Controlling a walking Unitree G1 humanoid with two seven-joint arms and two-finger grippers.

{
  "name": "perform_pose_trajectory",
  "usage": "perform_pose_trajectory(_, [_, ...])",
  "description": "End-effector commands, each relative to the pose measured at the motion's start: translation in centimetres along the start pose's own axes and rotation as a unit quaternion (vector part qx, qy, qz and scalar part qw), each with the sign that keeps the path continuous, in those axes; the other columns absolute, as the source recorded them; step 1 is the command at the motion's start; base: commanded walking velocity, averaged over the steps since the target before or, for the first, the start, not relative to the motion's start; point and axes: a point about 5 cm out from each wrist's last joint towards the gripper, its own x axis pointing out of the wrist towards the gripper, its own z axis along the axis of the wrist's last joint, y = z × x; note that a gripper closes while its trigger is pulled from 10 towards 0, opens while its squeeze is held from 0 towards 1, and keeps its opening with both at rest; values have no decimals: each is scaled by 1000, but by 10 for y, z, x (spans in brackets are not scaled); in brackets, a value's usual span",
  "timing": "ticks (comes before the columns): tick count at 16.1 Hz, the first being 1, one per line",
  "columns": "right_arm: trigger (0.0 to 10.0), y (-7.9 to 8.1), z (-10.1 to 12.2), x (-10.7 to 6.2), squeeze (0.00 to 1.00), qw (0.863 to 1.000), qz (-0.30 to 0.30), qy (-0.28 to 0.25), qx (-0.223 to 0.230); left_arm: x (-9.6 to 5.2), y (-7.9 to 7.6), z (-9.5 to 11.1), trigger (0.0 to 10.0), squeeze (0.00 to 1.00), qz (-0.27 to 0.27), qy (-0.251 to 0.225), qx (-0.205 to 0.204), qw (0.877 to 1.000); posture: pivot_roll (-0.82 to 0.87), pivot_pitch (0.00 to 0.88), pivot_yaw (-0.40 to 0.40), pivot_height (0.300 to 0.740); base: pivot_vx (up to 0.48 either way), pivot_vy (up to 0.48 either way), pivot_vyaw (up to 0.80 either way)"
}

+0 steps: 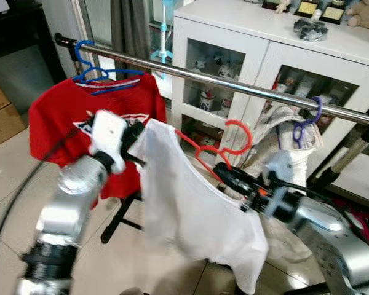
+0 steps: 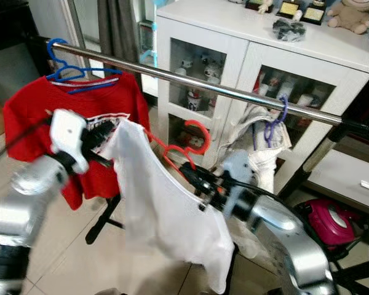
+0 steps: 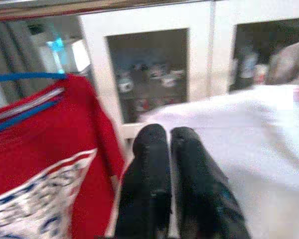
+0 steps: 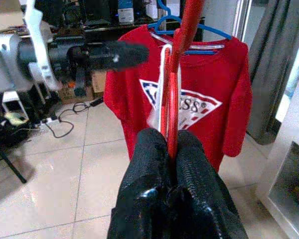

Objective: Hang hanger

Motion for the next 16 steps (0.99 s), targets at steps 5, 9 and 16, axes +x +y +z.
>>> perform_pose_trajectory(5, [0, 4, 8, 28, 0, 999, 9, -29, -22, 3, -11, 9, 10000, 1000, 16, -36, 39, 998, -67, 0, -38, 740, 0, 0, 0])
perform_pose_trajectory(9, [0, 2, 8, 29, 0, 999, 2, -37, -29, 6, -19, 7, 10000, 1000, 0, -39, 28, 999, -73, 0, -40, 740, 0, 0, 0])
perform_pose_trajectory(16, [0, 14, 8, 31, 0, 998, 22, -52, -22, 12, -19, -9, 10000, 0, 5, 17, 46, 999, -96, 0, -10, 740, 0, 0, 0])
